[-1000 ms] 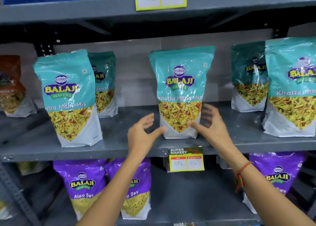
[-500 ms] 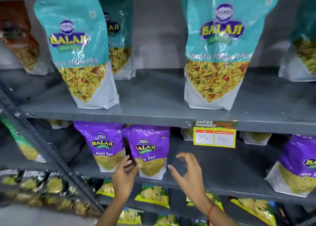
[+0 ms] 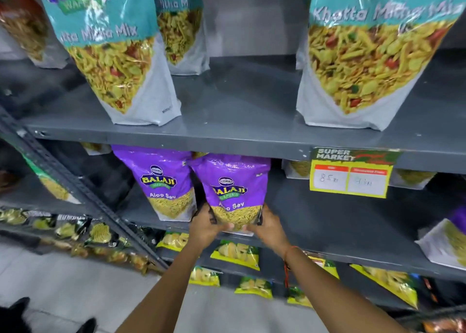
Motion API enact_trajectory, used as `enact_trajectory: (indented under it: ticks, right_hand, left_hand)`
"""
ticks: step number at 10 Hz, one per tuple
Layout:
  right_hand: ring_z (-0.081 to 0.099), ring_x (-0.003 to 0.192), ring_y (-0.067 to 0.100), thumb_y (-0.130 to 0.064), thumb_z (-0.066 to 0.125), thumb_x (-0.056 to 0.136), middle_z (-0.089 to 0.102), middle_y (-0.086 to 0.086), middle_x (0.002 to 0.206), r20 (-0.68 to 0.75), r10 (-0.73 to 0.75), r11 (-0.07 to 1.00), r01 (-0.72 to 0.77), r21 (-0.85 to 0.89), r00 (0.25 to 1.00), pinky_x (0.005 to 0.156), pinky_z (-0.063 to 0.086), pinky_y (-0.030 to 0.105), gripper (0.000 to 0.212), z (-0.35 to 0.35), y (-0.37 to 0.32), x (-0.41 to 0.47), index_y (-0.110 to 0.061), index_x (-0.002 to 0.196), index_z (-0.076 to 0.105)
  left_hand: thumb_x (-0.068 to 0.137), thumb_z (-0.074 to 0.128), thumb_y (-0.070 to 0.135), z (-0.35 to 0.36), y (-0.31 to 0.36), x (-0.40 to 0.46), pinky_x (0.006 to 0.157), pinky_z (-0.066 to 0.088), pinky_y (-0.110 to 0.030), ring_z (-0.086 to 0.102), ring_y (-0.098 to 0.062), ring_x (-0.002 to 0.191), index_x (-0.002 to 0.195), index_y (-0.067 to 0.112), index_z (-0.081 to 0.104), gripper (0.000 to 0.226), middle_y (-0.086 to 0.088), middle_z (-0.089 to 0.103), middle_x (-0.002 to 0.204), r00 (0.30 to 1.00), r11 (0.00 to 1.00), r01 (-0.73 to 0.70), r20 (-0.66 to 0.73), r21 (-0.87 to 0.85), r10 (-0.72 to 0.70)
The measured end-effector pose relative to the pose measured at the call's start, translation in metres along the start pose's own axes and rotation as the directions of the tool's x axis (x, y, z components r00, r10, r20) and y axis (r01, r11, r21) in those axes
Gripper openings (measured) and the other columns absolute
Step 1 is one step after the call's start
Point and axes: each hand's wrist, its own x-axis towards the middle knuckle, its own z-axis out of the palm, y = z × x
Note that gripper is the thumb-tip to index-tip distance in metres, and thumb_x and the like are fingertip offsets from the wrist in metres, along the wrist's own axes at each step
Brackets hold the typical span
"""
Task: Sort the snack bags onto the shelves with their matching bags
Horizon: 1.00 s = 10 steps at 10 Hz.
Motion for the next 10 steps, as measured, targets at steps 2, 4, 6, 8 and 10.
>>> enact_trajectory:
  ticks: [2, 4, 6, 8, 10]
  right_hand:
    - [0.071, 0.099, 0.026, -0.025, 0.085, 0.060, 0.072, 0.003, 0.108, -0.020, 0.050, 0.999, -0.049, 0.019, 0.999, 0.089, 0.057, 0.043, 0.068, -0.048, 0.016, -0.009, -0.022, 0.121, 0.054]
    - [0.069, 0.106, 0.024, -0.025, 0.086, 0.061, 0.072, 0.005, 0.117, -0.046, 0.116, 0.991, -0.113, 0.065, 0.992, 0.093, 0.056, 0.045, 0.068, -0.113, 0.040, -0.030, -0.022, 0.121, 0.055]
    - [0.068, 0.107, 0.023, -0.030, 0.083, 0.062, 0.069, 0.007, 0.118, -0.062, 0.127, 0.990, -0.124, 0.061, 0.990, 0.093, 0.056, 0.046, 0.070, -0.140, 0.064, -0.039, -0.017, 0.124, 0.052]
    - [0.066, 0.111, 0.028, -0.024, 0.082, 0.066, 0.067, 0.006, 0.118, -0.047, 0.129, 0.986, -0.123, 0.114, 0.990, 0.091, 0.056, 0.037, 0.067, -0.143, 0.070, -0.041, -0.014, 0.125, 0.052]
    - [0.059, 0.110, 0.006, -0.023, 0.088, 0.068, 0.060, -0.008, 0.123, -0.189, 0.060, 0.987, -0.030, 0.158, 0.980, 0.082, 0.049, 0.009, 0.081, -0.142, 0.047, -0.065, -0.022, 0.133, 0.039]
  left_hand:
    - [0.046, 0.091, 0.054, 0.042, 0.014, -0.012, 0.085, 0.058, -0.050, 0.074, -0.018, 0.091, 0.114, 0.034, 0.057, 0.078, 0.002, 0.079, 0.097, 0.997, 0.997, -0.079, -0.015, 0.016, 0.080]
    - [0.053, 0.086, 0.055, 0.109, 0.044, -0.028, 0.066, 0.053, -0.024, 0.072, -0.006, 0.079, 0.109, 0.034, 0.056, 0.067, 0.012, 0.076, 0.078, 0.989, 0.983, -0.142, -0.022, 0.116, 0.146]
    - [0.052, 0.080, 0.064, 0.144, 0.049, -0.032, 0.069, 0.058, -0.039, 0.072, -0.010, 0.079, 0.106, 0.039, 0.053, 0.065, 0.010, 0.077, 0.080, 0.992, 0.974, -0.127, 0.012, 0.188, 0.128]
    - [0.054, 0.070, 0.074, 0.148, 0.054, -0.035, 0.073, 0.058, -0.037, 0.073, -0.014, 0.090, 0.116, 0.029, 0.055, 0.077, 0.010, 0.078, 0.092, 0.991, 0.962, -0.135, 0.027, 0.237, 0.132]
    - [0.063, 0.081, 0.055, 0.143, 0.055, -0.052, 0.094, 0.052, -0.035, 0.066, -0.016, 0.115, 0.148, 0.025, 0.030, 0.103, -0.003, 0.071, 0.124, 0.992, 0.974, -0.129, 0.038, 0.188, 0.124]
